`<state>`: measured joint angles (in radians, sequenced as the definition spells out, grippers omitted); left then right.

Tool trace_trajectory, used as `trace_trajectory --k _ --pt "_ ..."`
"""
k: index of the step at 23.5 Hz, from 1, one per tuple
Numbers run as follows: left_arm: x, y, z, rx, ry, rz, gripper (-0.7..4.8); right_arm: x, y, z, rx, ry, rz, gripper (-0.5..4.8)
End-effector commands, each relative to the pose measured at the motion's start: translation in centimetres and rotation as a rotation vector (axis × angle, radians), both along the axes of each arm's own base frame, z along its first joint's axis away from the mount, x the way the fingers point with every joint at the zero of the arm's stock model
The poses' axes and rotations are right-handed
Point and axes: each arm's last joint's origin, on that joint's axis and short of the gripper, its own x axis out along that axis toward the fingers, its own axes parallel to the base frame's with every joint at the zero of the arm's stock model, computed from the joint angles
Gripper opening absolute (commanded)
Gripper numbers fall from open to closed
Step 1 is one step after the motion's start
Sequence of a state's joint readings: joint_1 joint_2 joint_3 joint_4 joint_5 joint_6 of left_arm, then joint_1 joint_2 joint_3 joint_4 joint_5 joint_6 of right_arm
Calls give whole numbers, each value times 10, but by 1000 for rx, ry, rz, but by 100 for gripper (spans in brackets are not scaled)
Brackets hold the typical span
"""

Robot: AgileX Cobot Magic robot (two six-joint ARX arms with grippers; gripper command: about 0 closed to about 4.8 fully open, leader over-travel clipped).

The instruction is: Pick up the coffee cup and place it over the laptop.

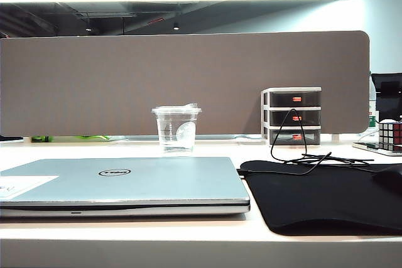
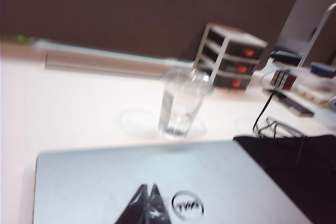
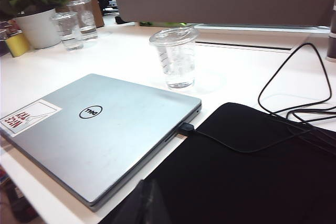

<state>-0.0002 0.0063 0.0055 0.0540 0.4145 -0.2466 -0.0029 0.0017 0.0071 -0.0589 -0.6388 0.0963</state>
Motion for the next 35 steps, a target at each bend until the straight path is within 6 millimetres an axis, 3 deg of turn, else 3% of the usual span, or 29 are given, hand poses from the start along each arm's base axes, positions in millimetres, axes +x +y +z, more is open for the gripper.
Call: trace_trajectory --k 1,4,11,18,21,25,30,35 --pt "-1 0 5 4 -46 -8 0 1 0 -1 1 -7 -8 -6" --pt "-2 0 11 5 -82 -7 57 1 0 -1 1 -7 -8 -6" --pt "-4 2 43 -23 -138 81 58 0 1 -1 10 4 15 -6" --pt "34 1 62 -47 -63 27 58 -1 5 -1 9 3 61 -6" --pt "63 -2 72 17 -88 -57 58 0 5 -1 5 0 43 -6" --pt "98 -3 72 81 -51 -99 58 1 4 -1 -1 -2 -15 -6" --pt "122 -4 65 173 -136 -135 58 1 4 -1 -4 -4 -24 -6" --pt "145 -4 37 289 -131 -140 70 1 4 -1 -4 -3 -24 -6"
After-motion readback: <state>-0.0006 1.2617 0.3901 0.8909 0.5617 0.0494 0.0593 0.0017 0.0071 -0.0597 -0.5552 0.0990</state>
